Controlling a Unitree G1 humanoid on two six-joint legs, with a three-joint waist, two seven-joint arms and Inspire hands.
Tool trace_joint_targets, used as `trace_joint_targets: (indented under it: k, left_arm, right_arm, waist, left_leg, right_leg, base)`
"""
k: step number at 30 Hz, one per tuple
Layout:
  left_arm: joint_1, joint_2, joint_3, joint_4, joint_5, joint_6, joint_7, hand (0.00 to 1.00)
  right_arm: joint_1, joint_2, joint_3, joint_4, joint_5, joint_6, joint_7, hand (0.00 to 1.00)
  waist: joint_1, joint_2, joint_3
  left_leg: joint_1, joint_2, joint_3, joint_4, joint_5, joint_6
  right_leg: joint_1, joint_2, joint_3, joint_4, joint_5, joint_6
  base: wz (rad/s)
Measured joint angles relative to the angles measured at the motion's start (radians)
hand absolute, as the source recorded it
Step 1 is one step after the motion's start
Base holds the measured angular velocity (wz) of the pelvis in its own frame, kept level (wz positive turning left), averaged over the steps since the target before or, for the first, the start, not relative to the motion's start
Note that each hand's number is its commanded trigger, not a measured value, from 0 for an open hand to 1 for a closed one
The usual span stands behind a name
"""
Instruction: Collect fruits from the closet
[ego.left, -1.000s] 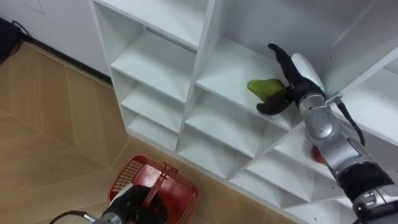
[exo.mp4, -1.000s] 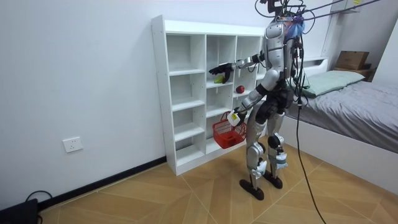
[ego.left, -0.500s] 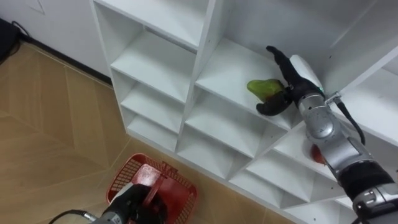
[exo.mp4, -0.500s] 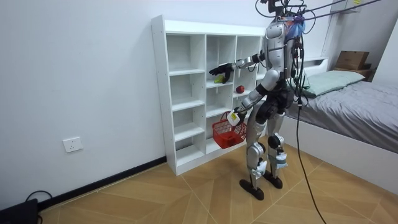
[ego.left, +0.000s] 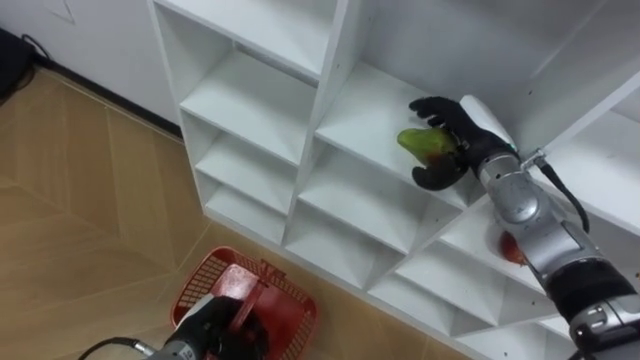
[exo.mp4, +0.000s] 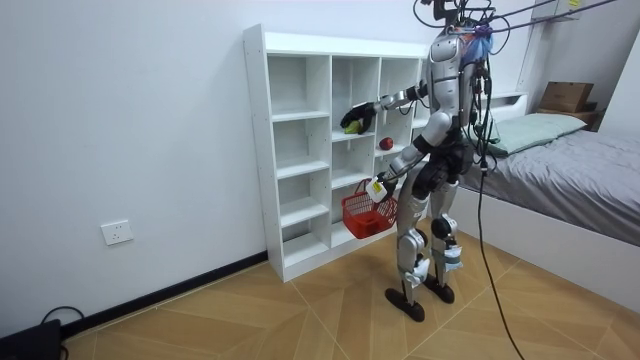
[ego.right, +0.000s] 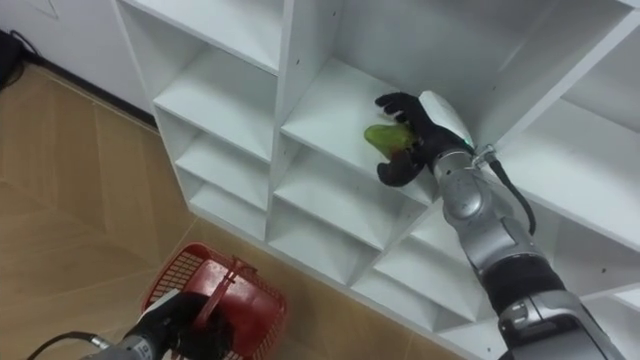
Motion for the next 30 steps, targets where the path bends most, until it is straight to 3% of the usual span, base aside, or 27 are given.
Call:
trace_joint_targets:
  k: [30]
  left_arm:
    - [-0.004, -0.011, -0.005, 0.004, -0.001, -0.001, 0.006, 1.00]
  right_arm:
    - [-0.014, 0.001, 0.003, 0.027, 0.006, -0.001, 0.002, 1.00]
  waist:
    - [-0.001, 0.003, 0.0021]
  left_leg:
    - [0.002, -0.001, 0.006, -0.028, 0.012, 0.002]
  right_leg:
    - [-0.014, -0.007, -0.001, -0.003, 0.001, -0.001]
  base:
    - [0.00]
